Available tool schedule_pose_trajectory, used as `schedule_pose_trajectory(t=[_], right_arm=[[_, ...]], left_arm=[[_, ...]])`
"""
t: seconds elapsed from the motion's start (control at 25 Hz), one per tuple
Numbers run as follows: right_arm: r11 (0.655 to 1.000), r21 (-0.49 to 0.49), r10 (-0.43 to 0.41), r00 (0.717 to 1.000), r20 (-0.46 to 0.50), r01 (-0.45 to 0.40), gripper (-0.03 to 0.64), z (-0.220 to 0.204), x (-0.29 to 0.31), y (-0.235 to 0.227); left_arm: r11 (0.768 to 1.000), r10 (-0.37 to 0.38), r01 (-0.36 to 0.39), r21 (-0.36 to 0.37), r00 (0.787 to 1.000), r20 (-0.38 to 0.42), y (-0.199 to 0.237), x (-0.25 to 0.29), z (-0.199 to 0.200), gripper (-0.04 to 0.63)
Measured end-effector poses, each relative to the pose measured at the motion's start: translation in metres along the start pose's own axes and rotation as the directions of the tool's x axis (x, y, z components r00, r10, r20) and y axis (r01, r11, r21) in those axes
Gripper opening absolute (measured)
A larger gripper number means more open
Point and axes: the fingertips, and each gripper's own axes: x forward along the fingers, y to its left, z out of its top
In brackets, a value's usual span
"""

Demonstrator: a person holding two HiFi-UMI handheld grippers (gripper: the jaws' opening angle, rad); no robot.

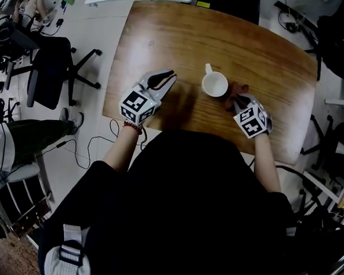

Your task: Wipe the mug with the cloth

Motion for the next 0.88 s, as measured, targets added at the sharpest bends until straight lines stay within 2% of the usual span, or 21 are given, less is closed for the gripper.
schedule_pose_trajectory(t=[0.12, 0.24, 0.32, 0.48, 0.56, 0.64, 0.72, 0.88], right_arm=[[0.999, 0.042, -0.020, 0.998, 0.054, 0.018, 0.063, 0.005, -0.006, 0.000], [0.992, 0.128, -0.033, 0.991, 0.131, 0.016, 0.072, 0.008, -0.020, -0.003], [0.982, 0.184, -0.075, 0.981, 0.180, 0.041, 0.085, 0.007, -0.036, -0.010], [0.954, 0.289, -0.160, 0.954, 0.254, 0.082, 0.203, 0.008, -0.065, -0.023], [0.945, 0.310, -0.195, 0.936, 0.292, 0.100, 0.210, 0.021, -0.083, -0.026], [0.943, 0.309, -0.237, 0.900, 0.365, 0.123, 0.210, 0.050, -0.114, -0.023], [0.947, 0.284, -0.270, 0.847, 0.458, 0.148, 0.209, 0.088, -0.148, -0.013], [0.953, 0.235, -0.298, 0.709, 0.639, 0.189, 0.209, 0.152, -0.201, 0.009]], left_arm=[[0.999, -0.003, 0.005, -0.033, 0.999, 0.045, -0.012, -0.004, 0.009, 0.043], [1.000, -0.018, 0.019, -0.015, 0.998, 0.052, -0.025, 0.001, 0.016, 0.057], [0.999, -0.035, 0.035, -0.007, 0.997, 0.065, -0.031, 0.006, 0.021, 0.080], [0.996, -0.084, 0.083, 0.015, 0.993, 0.088, -0.043, 0.013, 0.036, 0.106], [0.996, -0.087, 0.085, 0.021, 0.990, 0.113, -0.045, 0.011, 0.048, 0.109], [0.996, -0.090, 0.088, 0.021, 0.986, 0.138, -0.050, 0.007, 0.065, 0.109], [0.995, -0.100, 0.097, 0.023, 0.978, 0.182, -0.056, 0.002, 0.087, 0.109], [0.995, -0.103, 0.103, 0.012, 0.957, 0.272, -0.071, -0.008, 0.129, 0.129]])
